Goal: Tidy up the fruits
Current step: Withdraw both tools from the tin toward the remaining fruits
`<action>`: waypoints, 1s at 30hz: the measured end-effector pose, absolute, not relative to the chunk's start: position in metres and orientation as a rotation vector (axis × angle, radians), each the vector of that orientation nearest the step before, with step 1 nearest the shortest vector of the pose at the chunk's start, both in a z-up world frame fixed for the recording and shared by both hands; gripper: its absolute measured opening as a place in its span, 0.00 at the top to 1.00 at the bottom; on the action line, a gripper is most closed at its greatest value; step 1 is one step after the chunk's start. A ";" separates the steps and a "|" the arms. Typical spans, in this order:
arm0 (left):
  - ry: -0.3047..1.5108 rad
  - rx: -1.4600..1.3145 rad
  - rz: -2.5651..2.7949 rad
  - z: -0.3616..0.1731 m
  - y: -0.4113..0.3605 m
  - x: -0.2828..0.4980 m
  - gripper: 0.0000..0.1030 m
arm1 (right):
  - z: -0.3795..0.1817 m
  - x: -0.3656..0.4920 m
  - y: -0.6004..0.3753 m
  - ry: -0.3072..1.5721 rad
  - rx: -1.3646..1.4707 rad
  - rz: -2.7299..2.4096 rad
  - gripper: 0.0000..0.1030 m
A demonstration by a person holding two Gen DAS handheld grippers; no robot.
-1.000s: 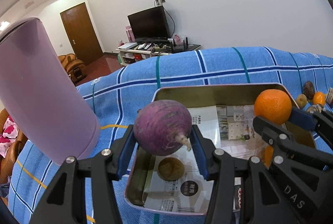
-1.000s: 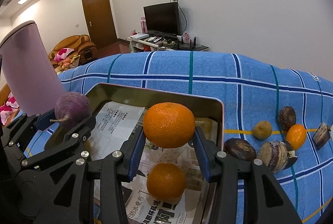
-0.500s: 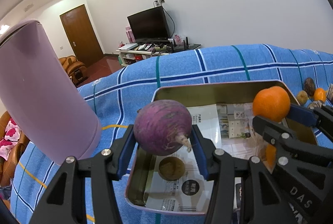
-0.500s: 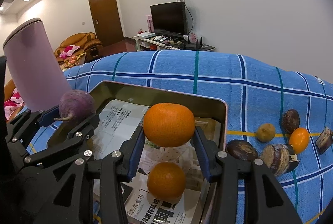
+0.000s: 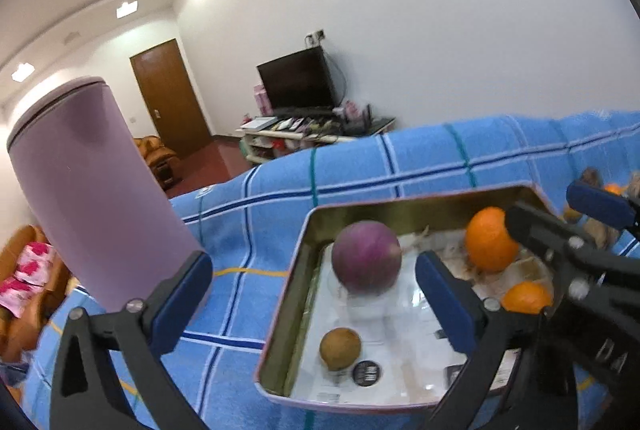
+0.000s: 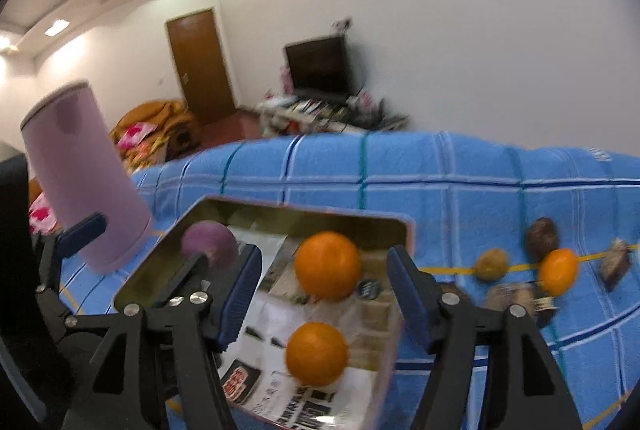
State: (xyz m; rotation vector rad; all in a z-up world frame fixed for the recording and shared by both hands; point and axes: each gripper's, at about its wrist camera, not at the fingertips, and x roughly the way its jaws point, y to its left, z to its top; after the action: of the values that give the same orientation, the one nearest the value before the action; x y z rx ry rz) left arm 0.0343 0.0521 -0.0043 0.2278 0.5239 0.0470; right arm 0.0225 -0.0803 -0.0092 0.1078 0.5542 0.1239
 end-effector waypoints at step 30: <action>0.523 0.150 -0.025 -0.005 0.052 0.025 0.00 | 0.002 -0.002 -0.167 0.500 0.148 -0.261 0.26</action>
State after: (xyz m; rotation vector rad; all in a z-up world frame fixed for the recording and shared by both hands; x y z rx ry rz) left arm 0.0249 0.0525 -0.0051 0.1499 0.5230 -0.0246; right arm -0.0016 -0.1674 0.0016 0.1477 0.5000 -0.2614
